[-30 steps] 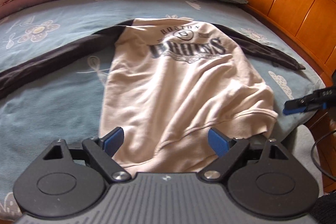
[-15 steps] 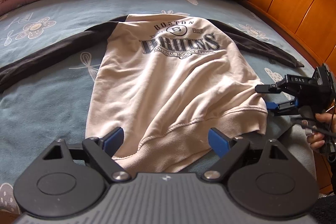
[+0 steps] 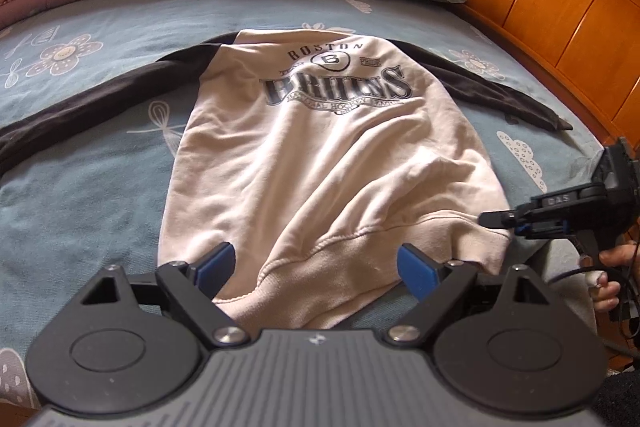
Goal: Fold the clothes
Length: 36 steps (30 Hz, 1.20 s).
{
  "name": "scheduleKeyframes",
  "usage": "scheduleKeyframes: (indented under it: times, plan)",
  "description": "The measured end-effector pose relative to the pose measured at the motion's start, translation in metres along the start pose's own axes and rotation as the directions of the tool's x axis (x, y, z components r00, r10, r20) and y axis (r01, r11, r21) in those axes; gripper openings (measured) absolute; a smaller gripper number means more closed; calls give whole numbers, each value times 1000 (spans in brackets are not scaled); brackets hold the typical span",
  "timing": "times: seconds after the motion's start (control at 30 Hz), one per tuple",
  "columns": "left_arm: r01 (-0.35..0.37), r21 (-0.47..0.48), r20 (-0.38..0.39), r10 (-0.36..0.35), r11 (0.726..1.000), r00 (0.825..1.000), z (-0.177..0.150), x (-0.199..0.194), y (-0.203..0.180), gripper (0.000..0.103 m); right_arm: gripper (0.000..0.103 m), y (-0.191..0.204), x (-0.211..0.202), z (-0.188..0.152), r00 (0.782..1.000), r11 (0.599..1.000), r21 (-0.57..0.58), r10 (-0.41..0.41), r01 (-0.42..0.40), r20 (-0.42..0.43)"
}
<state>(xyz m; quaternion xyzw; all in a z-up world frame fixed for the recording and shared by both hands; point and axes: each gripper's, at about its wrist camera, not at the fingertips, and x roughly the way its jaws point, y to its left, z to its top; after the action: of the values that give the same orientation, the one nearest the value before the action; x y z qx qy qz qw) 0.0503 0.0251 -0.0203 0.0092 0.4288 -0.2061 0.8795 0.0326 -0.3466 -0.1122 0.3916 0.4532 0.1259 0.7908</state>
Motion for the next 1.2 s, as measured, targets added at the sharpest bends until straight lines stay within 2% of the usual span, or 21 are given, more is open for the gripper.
scheduleKeyframes:
  times: [0.2,0.3,0.37,0.4,0.5,0.67,0.83,0.9,0.97,1.1,1.2]
  plan:
    - [-31,2,-15,31,1000,999,-2,2,7,89,10,8,-50,10,997,991,-114,-73,76,28]
    - [-33,14,-18,34,999,999,-2,1,7,89,8,12,-70,21,988,972,-175,-151,156,43]
    - [-35,24,-20,36,999,999,-3,1,7,89,7,7,-77,28,974,955,-190,-221,226,49]
    - [-37,33,-21,38,999,999,-3,1,6,89,11,5,-81,29,961,938,-212,-271,276,52]
    - [-45,73,-19,47,996,999,-4,1,4,89,25,15,-80,21,938,879,-331,-339,343,72]
    - [-54,197,-37,62,979,997,-6,6,-10,89,55,26,-62,8,952,885,-360,-305,296,35]
    - [22,287,-37,-12,958,999,-4,16,-38,89,60,36,-44,-5,963,888,-387,-271,248,-4]
    - [64,352,-43,-52,934,998,-3,27,-58,89,63,40,-38,-9,966,889,-395,-258,230,-17]
    - [106,432,-54,-91,896,994,-2,42,-82,89,65,35,-49,-9,967,897,-374,-254,235,-1]
    - [169,565,-75,-154,807,985,-5,73,-132,89,71,25,-69,-8,968,912,-331,-248,244,32]
    - [190,650,-74,-187,736,980,-13,88,-163,89,74,14,-88,-8,966,919,-298,-252,259,61]
